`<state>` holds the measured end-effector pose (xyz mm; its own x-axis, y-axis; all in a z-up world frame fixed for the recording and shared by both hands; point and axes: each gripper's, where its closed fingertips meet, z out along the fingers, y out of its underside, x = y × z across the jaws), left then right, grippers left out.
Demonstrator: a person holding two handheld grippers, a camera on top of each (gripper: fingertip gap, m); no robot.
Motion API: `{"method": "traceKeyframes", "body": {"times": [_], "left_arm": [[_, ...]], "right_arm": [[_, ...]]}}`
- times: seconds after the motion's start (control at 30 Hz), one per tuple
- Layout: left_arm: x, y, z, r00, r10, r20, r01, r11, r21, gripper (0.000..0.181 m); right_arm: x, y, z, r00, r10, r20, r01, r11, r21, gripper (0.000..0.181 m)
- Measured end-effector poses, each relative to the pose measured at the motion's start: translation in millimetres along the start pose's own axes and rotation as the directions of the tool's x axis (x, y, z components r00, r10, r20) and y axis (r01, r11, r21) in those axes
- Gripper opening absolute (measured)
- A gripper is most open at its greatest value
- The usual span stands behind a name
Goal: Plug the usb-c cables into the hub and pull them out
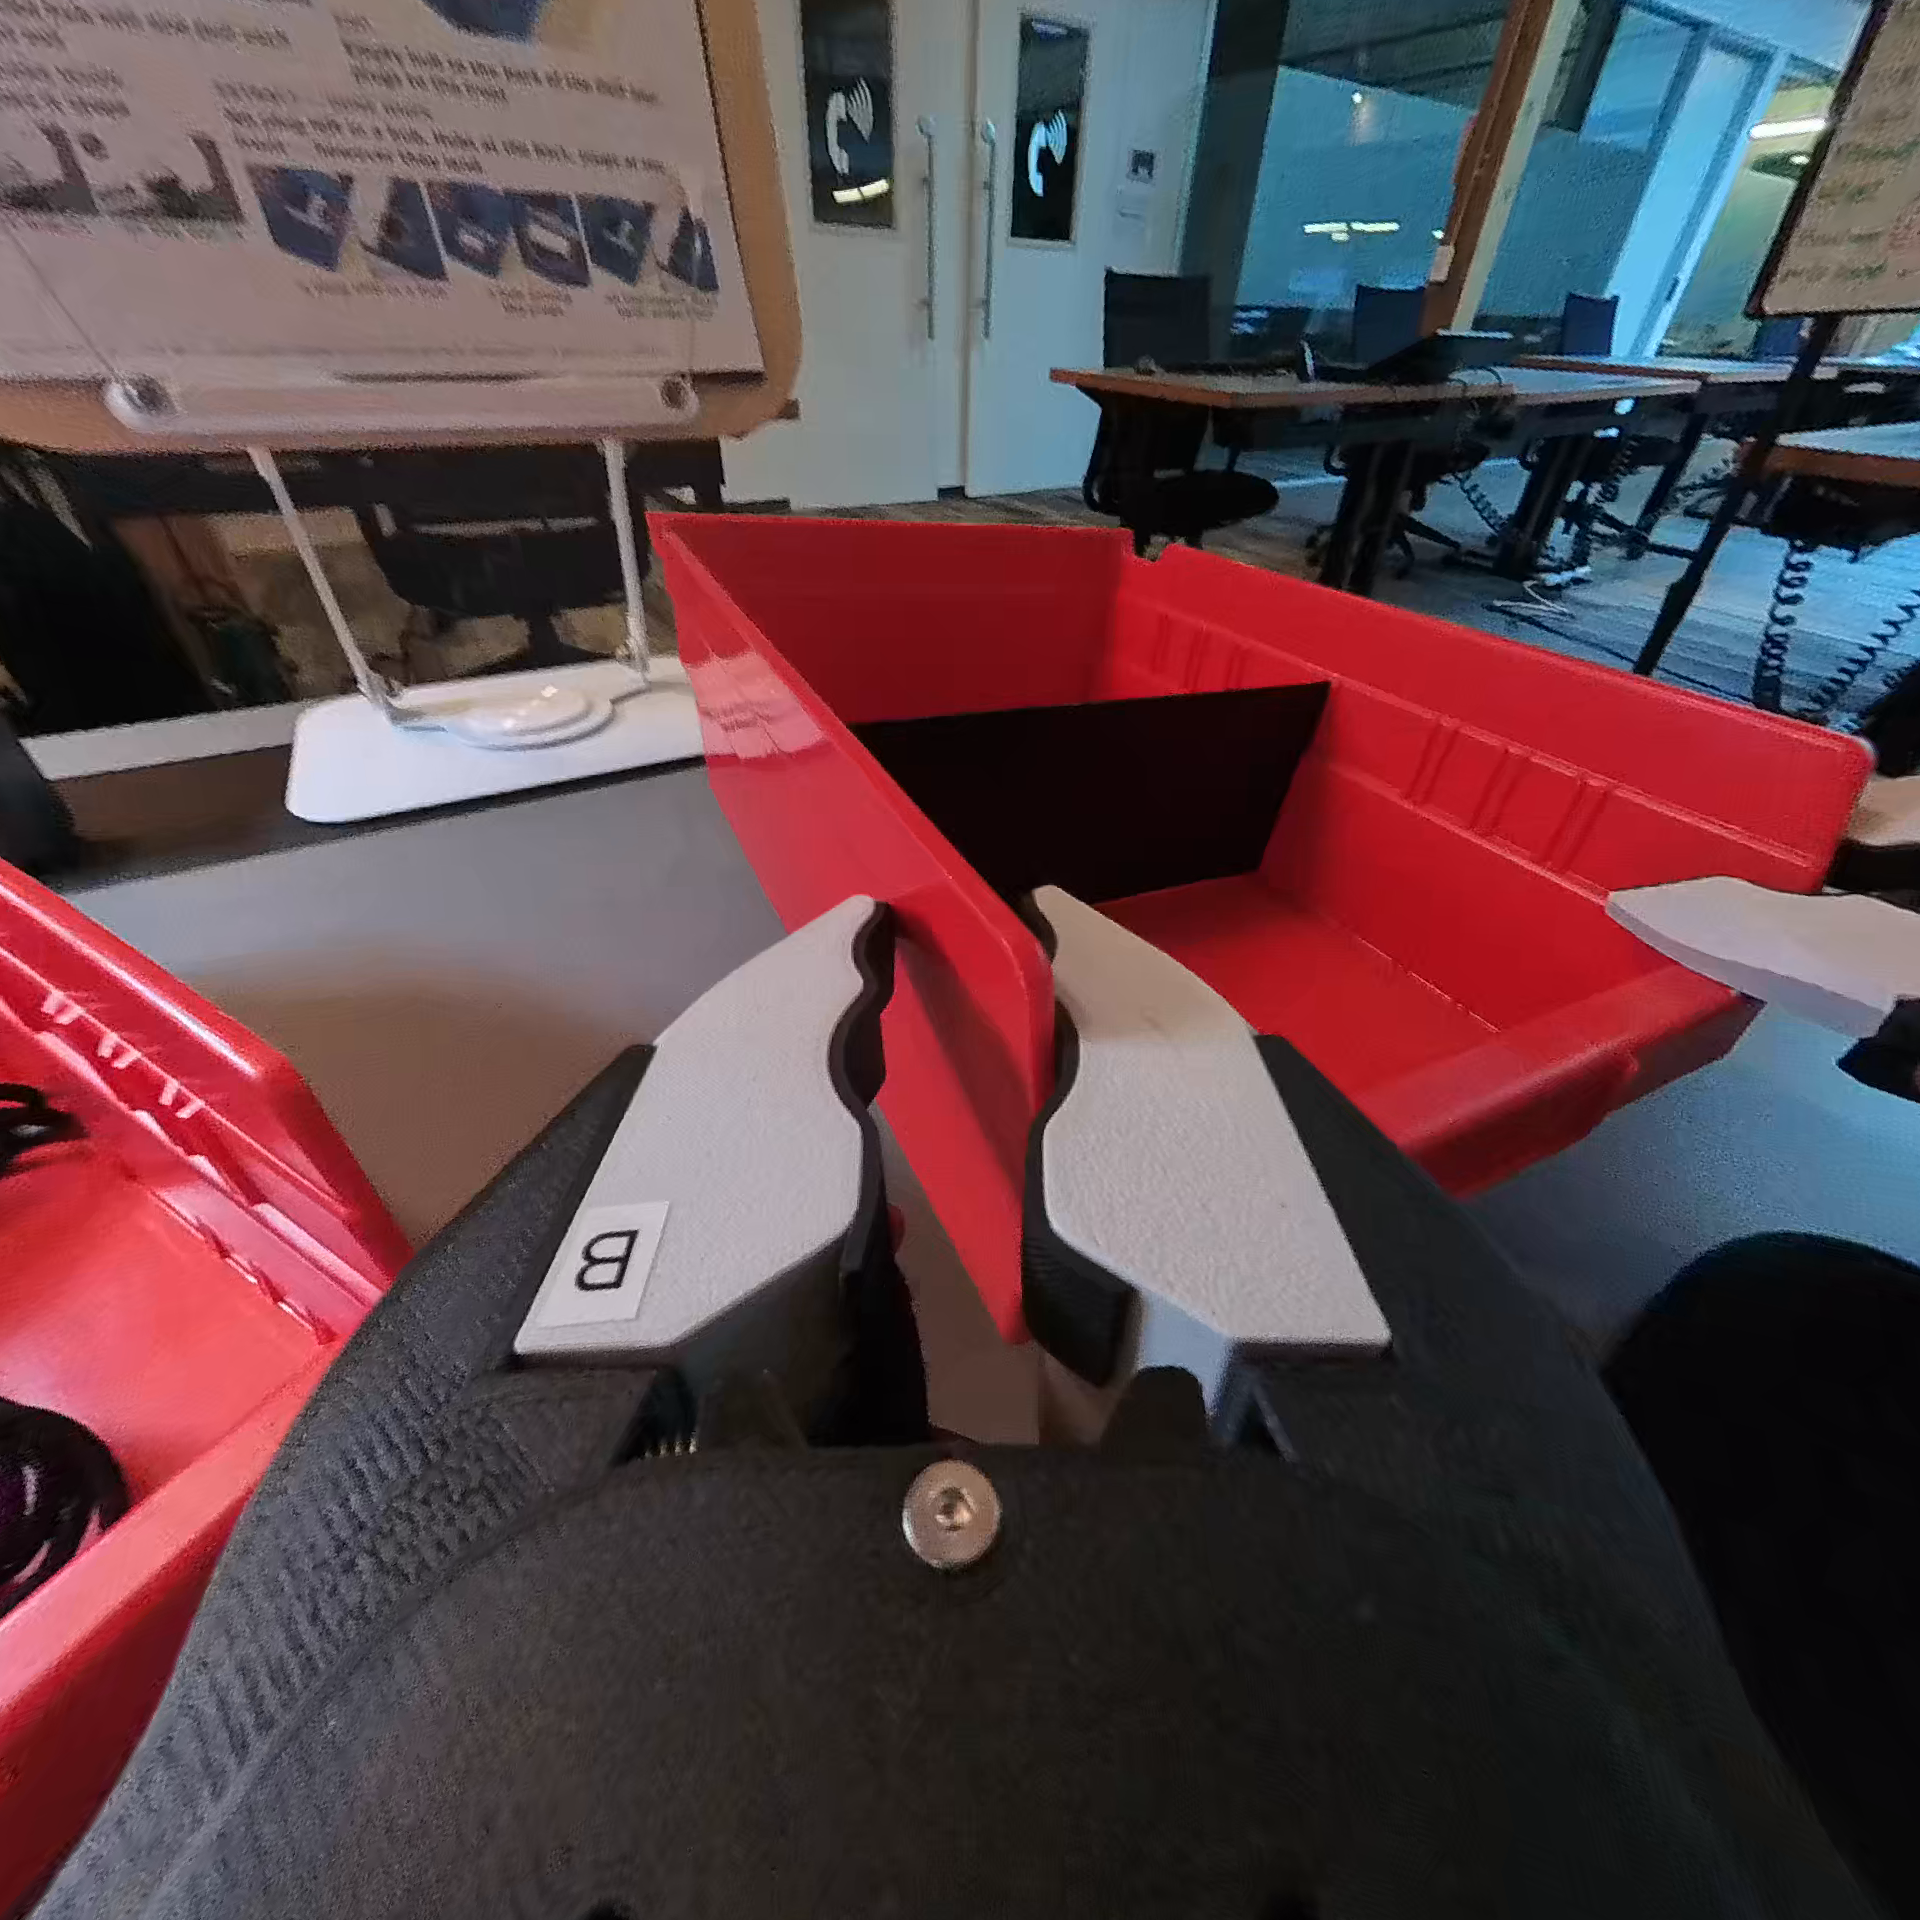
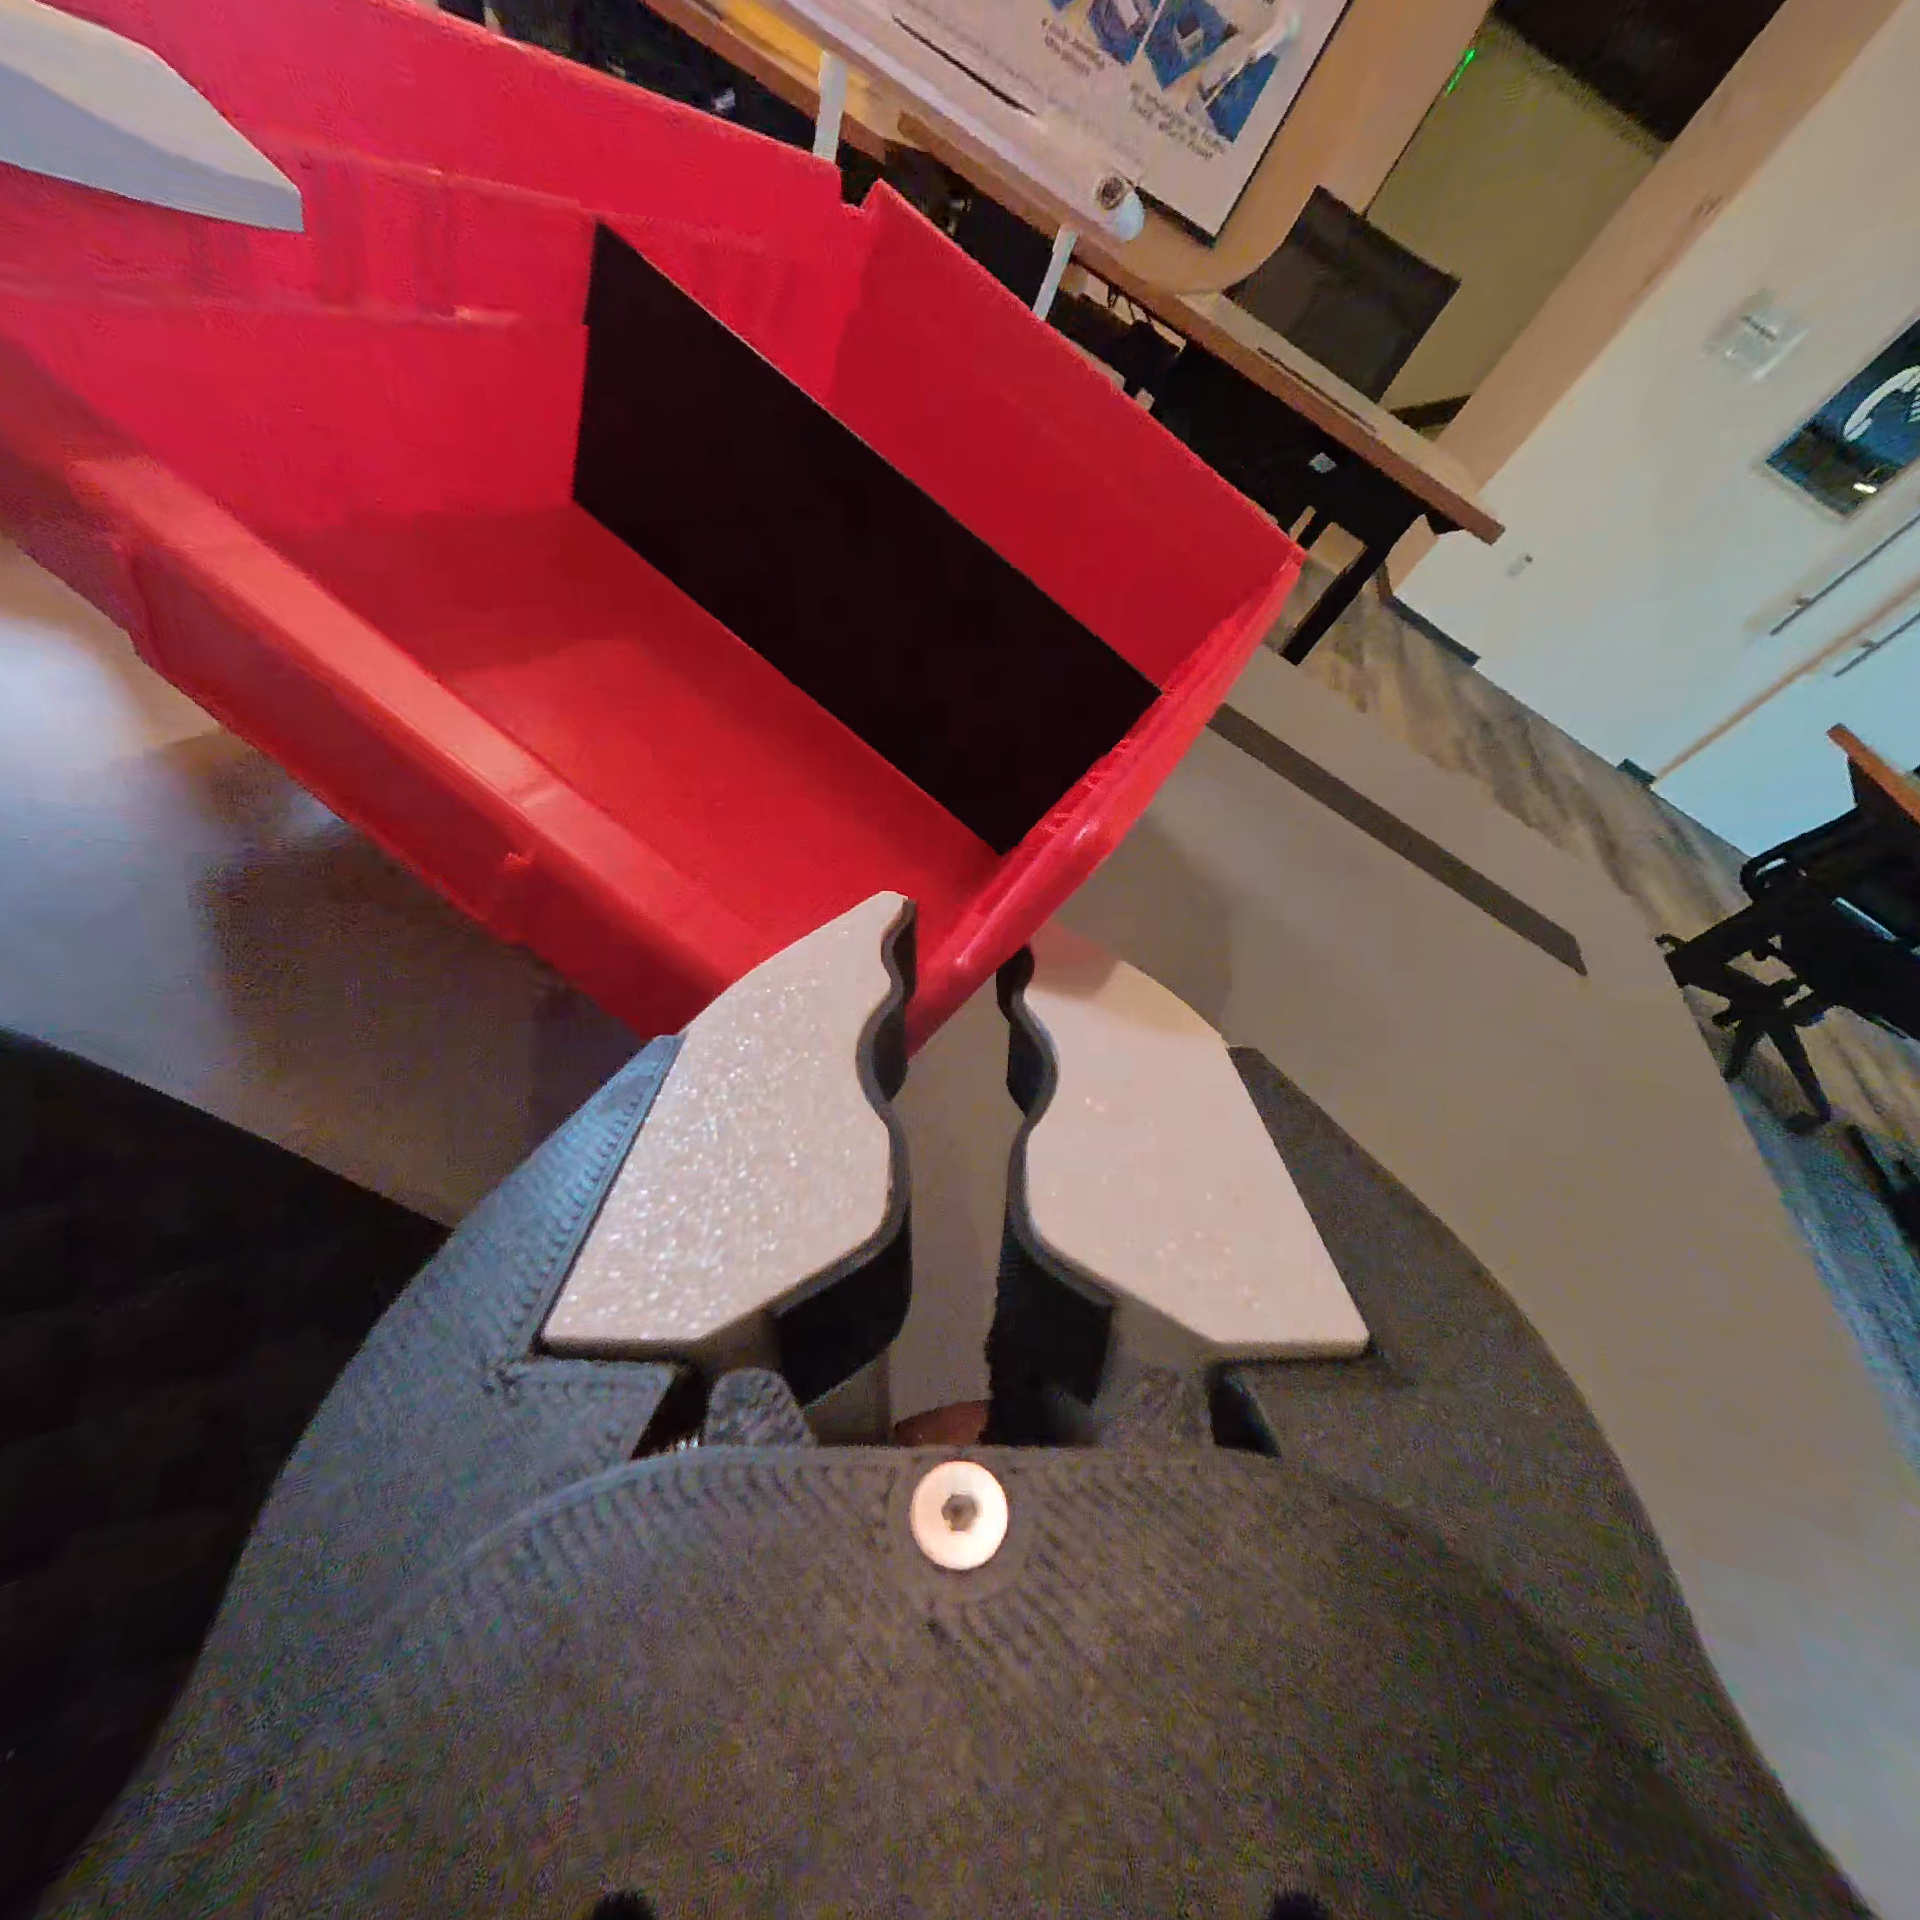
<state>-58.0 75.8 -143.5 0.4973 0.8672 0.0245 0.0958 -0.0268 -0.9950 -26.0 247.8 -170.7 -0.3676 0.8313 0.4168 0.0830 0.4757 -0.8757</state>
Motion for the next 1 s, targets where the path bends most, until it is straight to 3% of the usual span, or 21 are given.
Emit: {"method": "traceKeyframes", "body": {"times": [0.1, 0.13, 0.17, 0.27, 0.33, 0.37, 0.43, 0.47, 0.53, 0.6, 0.7, 0.73, 0.77, 0.83, 1.0], "left_arm": [[6.2, 19.2, 2.4, 0.998, 0.008, -0.069, -0.016, 0.994, -0.109, 0.031], [10.4, 20.7, 0.0, 0.994, 0.032, -0.100, -0.043, 0.993, -0.110, 0.034], [12.5, 11.6, -4.8, 0.994, 0.046, -0.101, -0.051, 0.997, -0.055, 0.037], [11.1, -28.3, -34.0, 0.987, 0.153, -0.051, -0.144, 0.979, 0.141, 0.058], [6.9, -31.7, -54.0, 0.966, 0.255, -0.038, -0.247, 0.958, 0.146, 0.068], [4.5, -24.1, -62.1, 0.950, 0.307, -0.061, -0.300, 0.949, 0.099, 0.070], [-11.6, 1.8, -75.2, 0.918, 0.386, -0.090, -0.392, 0.918, -0.061, 0.072], [-23.3, 16.9, -81.1, 0.900, 0.424, -0.097, -0.434, 0.888, -0.153, 0.073], [-49.2, 39.7, -90.4, 0.861, 0.503, -0.076, -0.501, 0.814, -0.295, 0.073], [-71.3, 55.3, -94.0, 0.821, 0.568, -0.053, -0.540, 0.744, -0.392, 0.072], [-100.5, 78.1, -94.4, 0.770, 0.634, -0.069, -0.567, 0.631, -0.530, 0.072], [-112.0, 85.3, -94.7, 0.753, 0.653, -0.075, -0.569, 0.590, -0.573, 0.069], [-125.6, 90.4, -95.9, 0.731, 0.679, -0.068, -0.567, 0.550, -0.613, 0.064], [-149.3, 89.6, -99.4, 0.664, 0.746, -0.051, -0.593, 0.484, -0.644, 0.038], [-169.6, 94.7, -122.9, 0.734, 0.674, -0.081, -0.532, 0.497, -0.685, 0.038]], "right_arm": [[7.3, 4.7, 1.0, 0.999, 0.012, -0.043, -0.013, 1.000, -0.018, 0.013], [11.7, 2.3, -0.3, 0.998, 0.020, -0.068, -0.020, 1.000, -0.001, 0.012], [17.2, -2.7, -2.5, 0.994, 0.037, -0.098, -0.034, 0.999, 0.034, 0.024], [46.3, -44.8, -29.4, 0.963, 0.130, -0.236, -0.043, 0.939, 0.342, 0.052], [51.3, -70.8, -53.7, 0.957, 0.157, -0.245, -0.005, 0.850, 0.526, 0.062], [45.8, -78.0, -58.9, 0.967, 0.139, -0.215, 0.003, 0.834, 0.551, 0.066], [17.3, -83.0, -52.0, 0.996, 0.030, -0.087, 0.016, 0.872, 0.490, 0.071], [-5.7, -77.8, -42.7, 0.999, -0.045, 0.016, 0.035, 0.916, 0.399, 0.074], [-54.2, -55.7, -24.7, 0.961, -0.158, 0.228, 0.122, 0.979, 0.163, 0.084], [-91.8, -33.2, -11.0, 0.903, -0.254, 0.347, 0.267, 0.964, 0.011, 0.082], [-111.5, -6.8, 10.9, 0.859, -0.385, 0.339, 0.442, 0.890, -0.111, 0.073], [-109.5, -0.6, 16.9, 0.853, -0.423, 0.306, 0.481, 0.865, -0.143, 0.055], [-106.0, 4.5, 20.5, 0.839, -0.467, 0.277, 0.521, 0.838, -0.164, 0.043], [-101.9, 7.4, 21.3, 0.832, -0.488, 0.266, 0.539, 0.824, -0.174, 0.042], [-74.3, 24.4, 13.9, 0.861, -0.433, 0.269, 0.498, 0.825, -0.267, 0.043]]}}
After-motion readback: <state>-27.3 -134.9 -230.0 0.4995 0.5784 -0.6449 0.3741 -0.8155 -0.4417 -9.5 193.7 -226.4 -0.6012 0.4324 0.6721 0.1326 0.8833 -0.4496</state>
